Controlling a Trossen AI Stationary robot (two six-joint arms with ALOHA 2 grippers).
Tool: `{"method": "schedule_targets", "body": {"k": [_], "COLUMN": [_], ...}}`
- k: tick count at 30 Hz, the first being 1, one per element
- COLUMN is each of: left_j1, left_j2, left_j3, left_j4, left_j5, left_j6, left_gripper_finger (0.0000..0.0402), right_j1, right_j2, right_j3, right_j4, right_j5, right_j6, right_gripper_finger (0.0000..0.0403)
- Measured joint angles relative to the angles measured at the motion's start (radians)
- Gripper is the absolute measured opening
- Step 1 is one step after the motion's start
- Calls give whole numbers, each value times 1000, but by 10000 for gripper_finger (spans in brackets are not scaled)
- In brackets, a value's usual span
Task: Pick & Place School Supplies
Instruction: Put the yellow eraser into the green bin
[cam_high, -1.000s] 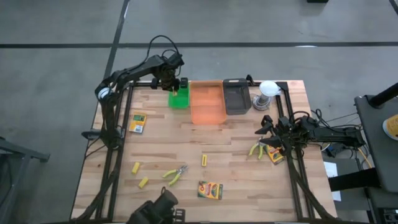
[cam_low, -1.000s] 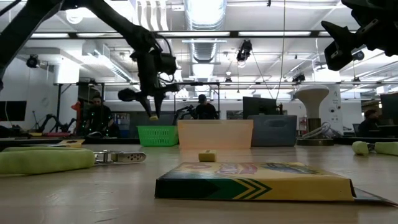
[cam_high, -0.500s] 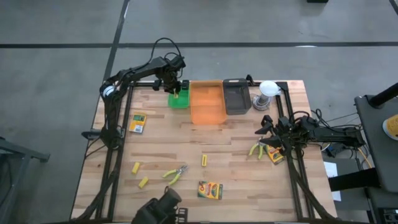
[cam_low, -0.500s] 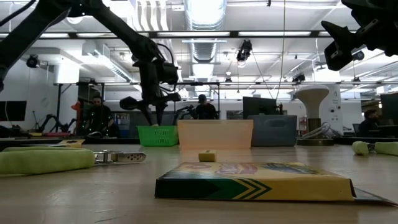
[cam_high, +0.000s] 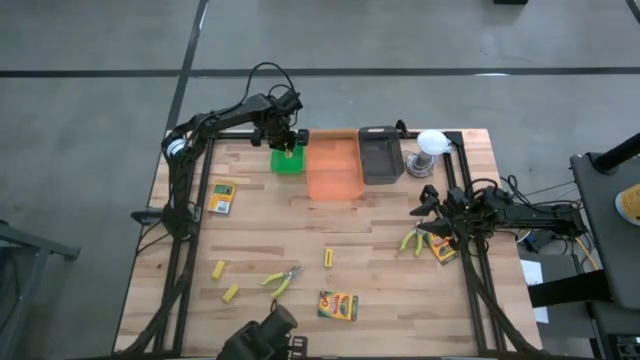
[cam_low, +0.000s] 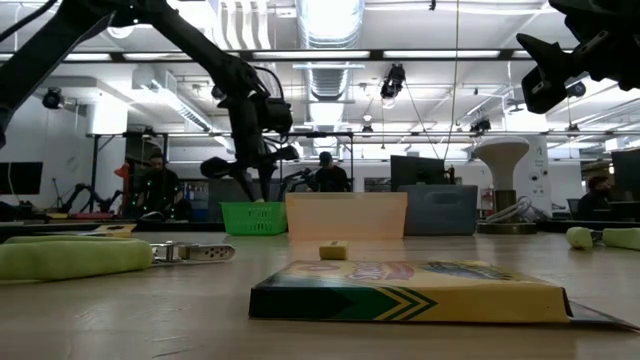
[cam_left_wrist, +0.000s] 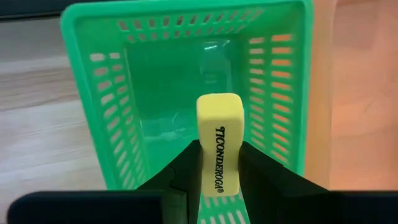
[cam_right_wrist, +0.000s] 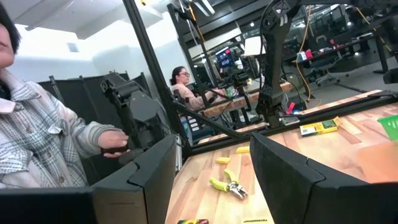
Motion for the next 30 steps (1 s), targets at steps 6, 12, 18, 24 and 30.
{"method": "schedule_targets", "body": {"k": [6,12,18,24,30], "left_j1": [-9,-11,-11,-11,-13], "left_j2": [0,1,1,1,1], "left_j3": [-12,-53,-67,-70,-97], "left_j4": [0,19,35,35,37], "left_j5": [-19,-17,-22,-36,-27], "left_j6": [0,-3,0,3,3], "left_gripper_finger": [92,92,92,92,92], "right_j1": [0,0,0,0,0], "right_j2": [0,0,0,0,0], "right_j3": [0,0,0,0,0], "right_j4": [0,0,0,0,0], "right_j5": [0,0,0,0,0], "right_j6": [0,0,0,0,0], "right_gripper_finger": [201,201,201,201,201]}}
